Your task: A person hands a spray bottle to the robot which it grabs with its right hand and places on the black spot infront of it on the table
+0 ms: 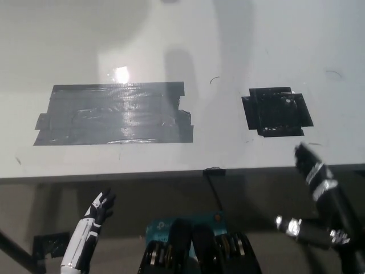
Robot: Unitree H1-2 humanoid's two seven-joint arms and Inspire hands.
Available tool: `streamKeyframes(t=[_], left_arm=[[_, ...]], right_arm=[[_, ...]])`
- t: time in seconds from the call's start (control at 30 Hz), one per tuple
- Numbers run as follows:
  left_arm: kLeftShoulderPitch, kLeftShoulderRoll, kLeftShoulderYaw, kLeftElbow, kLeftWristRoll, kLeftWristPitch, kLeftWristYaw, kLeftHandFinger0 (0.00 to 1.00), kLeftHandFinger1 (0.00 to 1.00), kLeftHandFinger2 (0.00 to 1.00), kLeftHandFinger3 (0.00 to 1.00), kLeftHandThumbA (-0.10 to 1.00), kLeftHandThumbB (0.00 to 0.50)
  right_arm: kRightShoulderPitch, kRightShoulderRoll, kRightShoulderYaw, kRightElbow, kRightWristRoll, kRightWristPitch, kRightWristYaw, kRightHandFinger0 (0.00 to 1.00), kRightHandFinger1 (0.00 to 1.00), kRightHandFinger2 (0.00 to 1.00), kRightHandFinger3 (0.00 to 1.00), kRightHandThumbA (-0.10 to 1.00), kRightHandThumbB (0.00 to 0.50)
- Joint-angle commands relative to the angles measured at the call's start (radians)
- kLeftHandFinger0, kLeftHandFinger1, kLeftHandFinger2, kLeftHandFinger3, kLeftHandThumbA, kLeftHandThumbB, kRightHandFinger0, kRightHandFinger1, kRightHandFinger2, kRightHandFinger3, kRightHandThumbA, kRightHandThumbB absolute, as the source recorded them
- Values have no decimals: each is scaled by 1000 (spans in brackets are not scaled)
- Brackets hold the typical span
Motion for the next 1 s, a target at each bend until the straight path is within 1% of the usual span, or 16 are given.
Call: streamKeyframes(t=[0.0, 0.07, 0.13, 0.27, 0.37, 0.4, 0.43, 0.47, 0.5, 0.63, 0.67, 0.77, 0.8, 0.9, 0.93, 0.97], left_arm=[[13, 3, -8, -31, 13, -39, -7, 1000, 1000, 1000, 1000, 1000, 1], [14, 3, -9, -28, 17, -43, -5, 1000, 1000, 1000, 1000, 1000, 0], [14, -1, -9, -29, 9, -45, -6, 1000, 1000, 1000, 1000, 1000, 3], [15, -6, -8, -34, 8, -37, -3, 1000, 1000, 1000, 1000, 1000, 0], [18, -7, -7, -35, 6, -38, -4, 1000, 1000, 1000, 1000, 1000, 7], [19, -6, -7, -32, 4, -43, -5, 1000, 1000, 1000, 1000, 1000, 7], [19, -5, -8, -33, 7, -44, -6, 1000, 1000, 1000, 1000, 1000, 2], [18, -7, -8, -36, 6, -41, -6, 1000, 1000, 1000, 1000, 1000, 1], [15, -8, -9, -38, 6, -37, -6, 1000, 1000, 1000, 1000, 1000, 1], [16, -8, -8, -41, -8, -32, -13, 1000, 1000, 1000, 1000, 1000, 6], [16, -8, -9, -41, -9, -33, -14, 1000, 1000, 1000, 1000, 1000, 1], [16, -6, -9, -37, -10, -40, -16, 1000, 1000, 1000, 1000, 1000, 0], [16, -7, -8, -39, -14, -37, -17, 1000, 1000, 1000, 1000, 1000, 5], [17, -7, -7, -41, -14, -30, -17, 1000, 1000, 1000, 1000, 1000, 7], [14, -7, -5, -45, -12, -26, -15, 1000, 1000, 1000, 1000, 1000, 20], [14, -7, -4, -46, -11, -23, -14, 1000, 1000, 1000, 1000, 1000, 25]], right_arm=[[-108, -5, -32, -55, 68, 117, -6, 1000, 1000, 1000, 1000, 1000, 392], [-153, -2, -38, -51, 57, 159, -11, 1000, 1000, 1000, 1000, 1000, 388], [-237, -7, -42, -16, 56, 200, -7, 1000, 1000, 1000, 1000, 1000, 337], [-363, -5, -39, 51, 68, 292, 2, 1000, 1000, 1000, 1000, 1000, 338], [-447, -9, -27, 111, 51, 348, 7, 1000, 1000, 1000, 1000, 1000, 369], [-483, -6, -23, 141, 47, 360, 8, 1000, 1000, 1000, 1000, 1000, 368], [-530, 5, -18, 194, 40, 360, 5, 1000, 1000, 1000, 1000, 1000, 372], [-556, 9, -16, 221, 34, 364, 2, 1000, 1000, 1000, 1000, 1000, 332], [-588, 17, -18, 254, 38, 370, -2, 1000, 1000, 1000, 1000, 1000, 364], [-693, 47, -21, 394, 42, 369, -8, 1000, 1000, 1000, 1000, 1000, 373], [-719, 49, -18, 433, 38, 373, -4, 1000, 1000, 1000, 1000, 1000, 386], [-778, 61, -18, 524, 41, 378, 5, 1000, 1000, 1000, 1000, 1000, 376], [-807, 75, -22, 573, 51, 375, 9, 1000, 1000, 1000, 1000, 1000, 384], [-843, 96, -19, 643, 50, 356, 13, 1000, 1000, 1000, 1000, 1000, 364], [-864, 105, -11, 678, 39, 341, 10, 1000, 1000, 1000, 1000, 1000, 359], [-880, 117, -7, 708, 36, 333, 11, 1000, 1000, 1000, 1000, 1000, 373]])
